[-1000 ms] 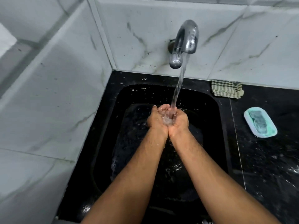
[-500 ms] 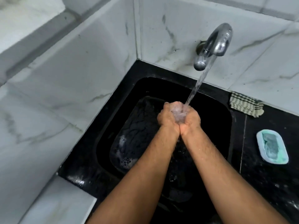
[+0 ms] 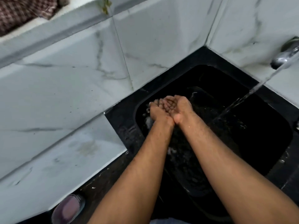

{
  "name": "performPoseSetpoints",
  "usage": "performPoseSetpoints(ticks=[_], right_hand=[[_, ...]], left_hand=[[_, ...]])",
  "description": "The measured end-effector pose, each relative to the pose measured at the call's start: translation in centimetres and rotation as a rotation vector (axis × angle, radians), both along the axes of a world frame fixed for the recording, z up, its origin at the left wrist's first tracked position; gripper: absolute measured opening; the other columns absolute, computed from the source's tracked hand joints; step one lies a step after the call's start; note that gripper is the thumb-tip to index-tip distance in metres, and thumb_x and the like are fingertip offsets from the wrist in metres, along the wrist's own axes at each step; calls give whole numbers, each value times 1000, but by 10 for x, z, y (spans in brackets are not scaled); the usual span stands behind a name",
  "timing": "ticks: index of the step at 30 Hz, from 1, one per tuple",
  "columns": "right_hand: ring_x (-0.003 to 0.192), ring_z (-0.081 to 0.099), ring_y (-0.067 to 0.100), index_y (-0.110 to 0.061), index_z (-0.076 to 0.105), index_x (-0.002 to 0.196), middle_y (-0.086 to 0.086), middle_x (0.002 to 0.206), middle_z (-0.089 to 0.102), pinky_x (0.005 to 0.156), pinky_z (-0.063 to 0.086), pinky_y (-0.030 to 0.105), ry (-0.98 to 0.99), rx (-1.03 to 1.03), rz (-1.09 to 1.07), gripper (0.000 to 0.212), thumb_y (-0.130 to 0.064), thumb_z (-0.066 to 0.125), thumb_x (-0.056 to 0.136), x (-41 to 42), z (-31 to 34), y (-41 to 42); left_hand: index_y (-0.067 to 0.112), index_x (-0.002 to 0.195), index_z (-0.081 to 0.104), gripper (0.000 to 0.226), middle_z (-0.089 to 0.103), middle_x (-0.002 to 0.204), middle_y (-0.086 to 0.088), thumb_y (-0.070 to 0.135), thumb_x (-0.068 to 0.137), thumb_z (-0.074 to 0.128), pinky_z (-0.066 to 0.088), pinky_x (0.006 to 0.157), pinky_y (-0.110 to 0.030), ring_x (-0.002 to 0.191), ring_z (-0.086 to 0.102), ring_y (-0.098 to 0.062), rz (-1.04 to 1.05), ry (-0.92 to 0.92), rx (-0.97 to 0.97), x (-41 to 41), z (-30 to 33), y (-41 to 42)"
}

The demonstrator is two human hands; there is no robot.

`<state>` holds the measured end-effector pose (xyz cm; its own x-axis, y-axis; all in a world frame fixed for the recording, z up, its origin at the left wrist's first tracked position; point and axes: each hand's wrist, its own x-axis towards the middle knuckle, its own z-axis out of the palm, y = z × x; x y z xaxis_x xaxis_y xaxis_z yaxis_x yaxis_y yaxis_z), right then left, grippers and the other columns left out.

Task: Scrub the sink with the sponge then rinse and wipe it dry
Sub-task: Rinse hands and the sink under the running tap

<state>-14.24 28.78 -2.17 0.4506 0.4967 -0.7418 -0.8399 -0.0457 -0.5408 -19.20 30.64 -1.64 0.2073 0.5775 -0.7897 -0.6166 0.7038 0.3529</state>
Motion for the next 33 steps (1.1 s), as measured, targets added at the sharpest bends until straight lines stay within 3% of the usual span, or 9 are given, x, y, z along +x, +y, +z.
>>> performPoseSetpoints(ticks=[4,8,11,19,22,25,28,31,33], right_hand=[[74,67,20,-2,65,84,14,83,67,69,57,24,-10,-47,-194,33,-21,43,100,12,-8,-36],[85,67,19,-6,67,90,10,91,68,83,54,27,82,57,-481,39,-29,38,104,38,-3,-80],[81,66,15,-8,66,85,6,85,69,79,54,25,83,129,-623,33,-23,41,103,63,7,-107],[43,61,18,-10,50,69,7,48,57,43,53,24,203,333,-809,34,-9,38,101,96,31,-123],[58,60,22,-12,50,68,10,58,58,53,57,31,244,377,-823,33,-10,39,99,96,27,-123],[64,63,23,-10,53,69,9,64,59,60,56,37,232,357,-772,32,-9,39,98,99,18,-122],[65,62,19,-9,55,71,5,67,58,64,58,34,231,368,-741,31,-8,38,97,105,16,-122],[78,61,21,-7,55,80,8,80,57,98,51,38,179,388,-664,23,-11,39,96,106,17,-119],[87,67,27,-4,62,84,14,89,65,101,50,44,45,264,-577,21,-12,45,95,102,17,-116]], left_hand=[[8,96,58,38,61,96,-8,36,108,35,52,80,-27,85,61,-19,-179,15,7,17,-9,-29],[2,122,63,52,67,118,-12,40,108,31,51,99,-31,108,64,-23,-370,-17,63,42,-6,-62],[0,119,67,58,69,121,-14,45,107,32,50,104,-34,111,66,-25,-503,-99,111,70,5,-82],[1,77,63,51,66,67,-13,40,105,46,61,62,-35,54,65,-23,-592,-179,-10,121,25,-104],[4,72,61,47,62,64,-11,39,102,52,57,75,-41,61,62,-26,-587,-223,-86,127,18,-102],[1,85,65,41,66,72,-15,35,103,50,60,63,-38,68,65,-29,-623,-175,-50,128,14,-101],[1,83,67,37,70,75,-17,31,101,55,61,74,-41,66,69,-28,-593,-122,23,126,14,-103],[-4,95,71,37,72,95,-19,31,99,59,61,80,-41,76,70,-29,-584,-116,60,125,17,-102],[-6,102,72,39,75,99,-19,32,96,64,62,73,-38,78,72,-29,-543,-108,58,119,20,-102]])
